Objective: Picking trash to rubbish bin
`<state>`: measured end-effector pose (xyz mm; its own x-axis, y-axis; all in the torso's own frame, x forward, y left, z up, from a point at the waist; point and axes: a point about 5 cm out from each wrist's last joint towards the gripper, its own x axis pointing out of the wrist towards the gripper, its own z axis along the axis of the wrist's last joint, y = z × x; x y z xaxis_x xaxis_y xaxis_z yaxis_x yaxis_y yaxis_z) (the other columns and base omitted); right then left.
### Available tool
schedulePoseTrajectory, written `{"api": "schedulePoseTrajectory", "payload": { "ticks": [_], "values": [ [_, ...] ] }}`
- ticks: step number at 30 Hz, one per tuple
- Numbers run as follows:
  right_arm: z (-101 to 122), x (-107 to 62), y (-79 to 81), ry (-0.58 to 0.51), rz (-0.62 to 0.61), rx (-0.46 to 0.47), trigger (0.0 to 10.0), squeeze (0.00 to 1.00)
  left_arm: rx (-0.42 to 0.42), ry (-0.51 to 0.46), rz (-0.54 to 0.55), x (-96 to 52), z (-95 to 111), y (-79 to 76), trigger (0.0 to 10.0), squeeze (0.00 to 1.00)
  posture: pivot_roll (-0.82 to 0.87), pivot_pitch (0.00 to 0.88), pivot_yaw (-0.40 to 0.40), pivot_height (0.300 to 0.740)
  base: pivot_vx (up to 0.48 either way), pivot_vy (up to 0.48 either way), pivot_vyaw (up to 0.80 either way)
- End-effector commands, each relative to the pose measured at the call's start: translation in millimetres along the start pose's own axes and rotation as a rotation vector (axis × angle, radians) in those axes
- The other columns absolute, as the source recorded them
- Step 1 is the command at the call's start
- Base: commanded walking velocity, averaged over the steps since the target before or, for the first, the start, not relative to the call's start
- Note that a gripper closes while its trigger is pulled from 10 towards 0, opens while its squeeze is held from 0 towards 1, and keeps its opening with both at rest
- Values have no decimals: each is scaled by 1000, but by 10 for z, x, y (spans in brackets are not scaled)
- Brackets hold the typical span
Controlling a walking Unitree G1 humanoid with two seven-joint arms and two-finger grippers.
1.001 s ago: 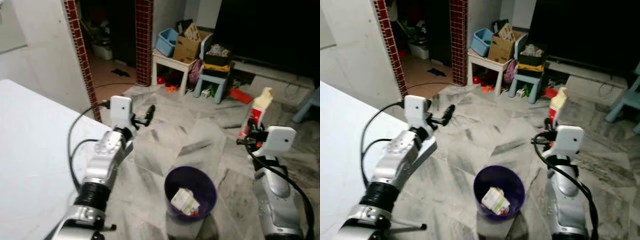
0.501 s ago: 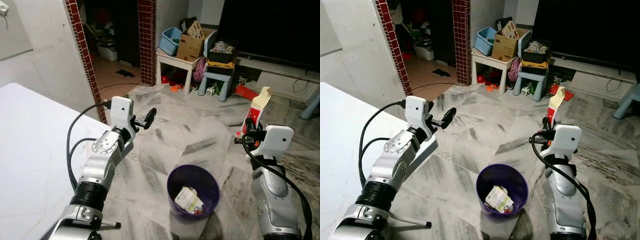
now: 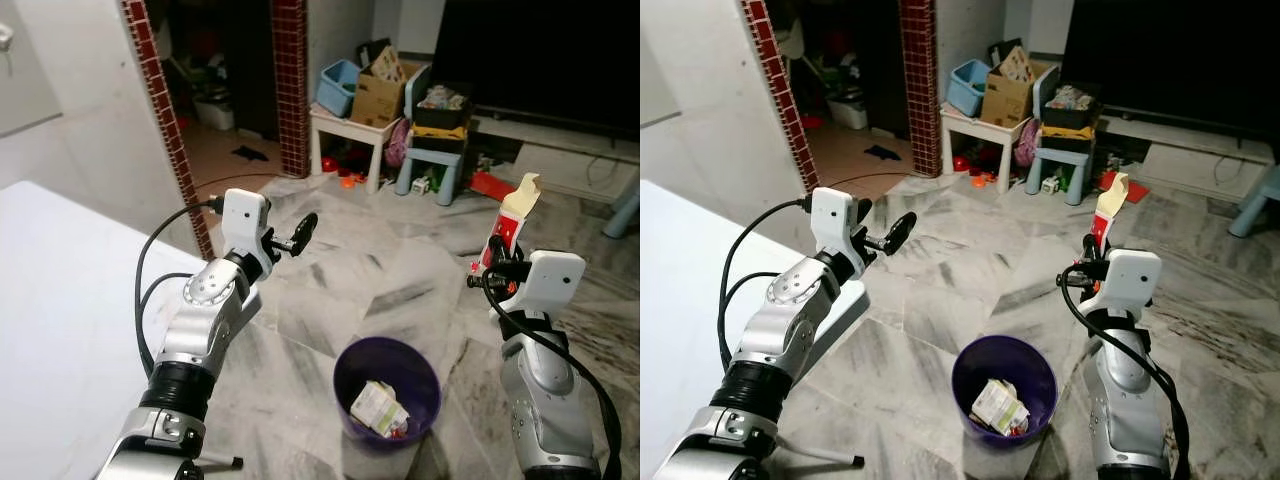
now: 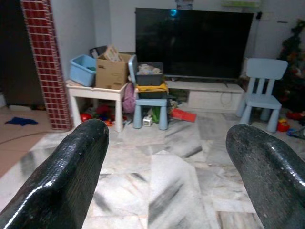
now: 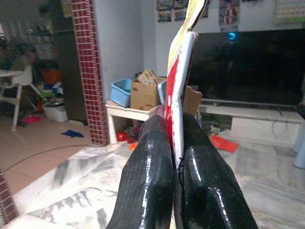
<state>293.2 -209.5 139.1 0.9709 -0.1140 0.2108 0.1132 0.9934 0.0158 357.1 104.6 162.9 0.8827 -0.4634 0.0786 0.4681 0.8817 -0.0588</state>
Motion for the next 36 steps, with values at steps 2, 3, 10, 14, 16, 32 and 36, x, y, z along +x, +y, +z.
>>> {"api": "schedulePoseTrajectory", "payload": {
  "ticks": [2,3,10,14,16,32,36],
  "values": [
    [49,39,3,-24,-4,3,10000,0,17,-20,-8,13,74,14,10000,0,-89,0,20,740,480,0,0],
    [49,39,3,-24,-4,3,10000,0,17,-20,-8,13,74,14,10000,0,-89,0,20,740,480,0,0],
    [62,66,18,-31,8,3,10000,0,-3,-25,-19,30,71,-33,10000,0,-89,0,15,740,104,0,0],
    [60,77,15,-30,12,3,10000,0,25,3,-37,31,34,-42,10000,0,-88,0,13,740,0,0,0],
    [56,81,22,-30,14,2,10000,0,38,15,-63,26,18,-50,10000,0,-89,0,13,740,0,0,0],
    [-7,4,-34,-2,2,3,10000,0,156,102,-406,-68,-163,-380,10000,0,-102,0,30,740,0,0,0],
    [-22,-24,-59,6,-6,2,10000,0,185,113,-503,-116,-208,-499,10000,0,-108,0,37,740,0,0,0]
  ]
}}
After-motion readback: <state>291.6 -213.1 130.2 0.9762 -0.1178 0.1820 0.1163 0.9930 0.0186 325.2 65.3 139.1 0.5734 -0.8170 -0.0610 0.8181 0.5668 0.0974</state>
